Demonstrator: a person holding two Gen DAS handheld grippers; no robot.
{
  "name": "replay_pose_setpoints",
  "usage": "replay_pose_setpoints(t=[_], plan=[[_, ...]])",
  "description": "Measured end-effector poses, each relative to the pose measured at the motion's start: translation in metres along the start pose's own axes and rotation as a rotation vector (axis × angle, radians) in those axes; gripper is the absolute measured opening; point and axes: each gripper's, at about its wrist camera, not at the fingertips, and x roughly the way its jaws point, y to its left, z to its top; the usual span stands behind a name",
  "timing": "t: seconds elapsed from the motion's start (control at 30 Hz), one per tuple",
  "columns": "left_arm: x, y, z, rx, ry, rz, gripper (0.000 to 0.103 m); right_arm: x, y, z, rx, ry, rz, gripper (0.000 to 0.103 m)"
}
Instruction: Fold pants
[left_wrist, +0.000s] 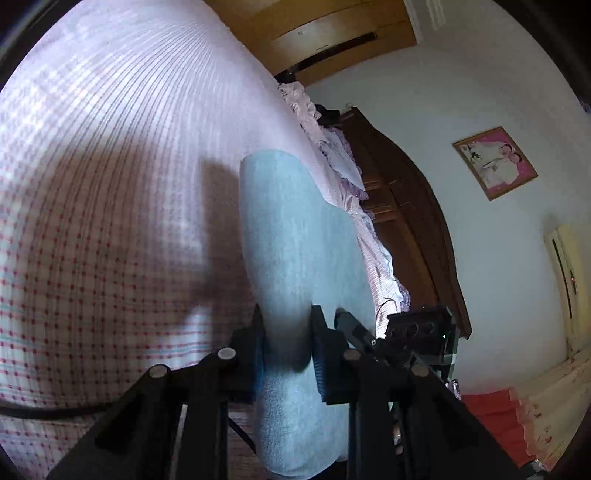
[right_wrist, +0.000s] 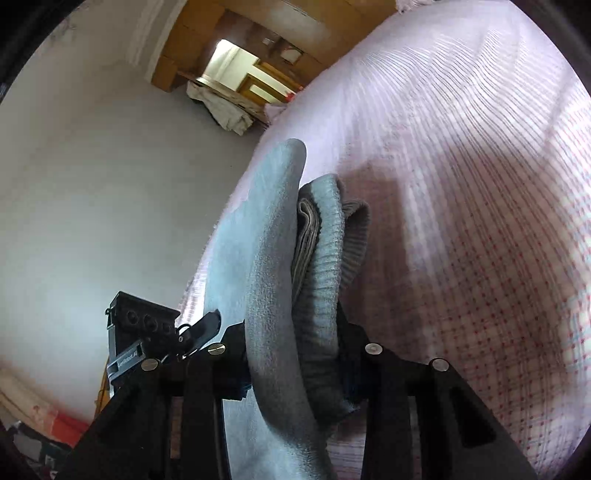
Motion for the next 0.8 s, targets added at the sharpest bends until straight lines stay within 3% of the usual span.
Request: replay_pose_setpoints(t=[0.27,0.4,0.8], plan=[[0.011,-0.044,0.032,0.133,0.024,0.187,0.022,0.006,0.003,0.031,0.048,0.054,0.035,0.027],[0.016,-0.047,0.048,0.132,0.032,0.180,0.022,0.014,-0.004,0.057,0.090,0.061,0.084,0.027],[0.061,-0.045,0.138,0.196,0.057,0.194,0.023,0.057,-0.015,0.120,0.071,0.030,0.062,0.027]])
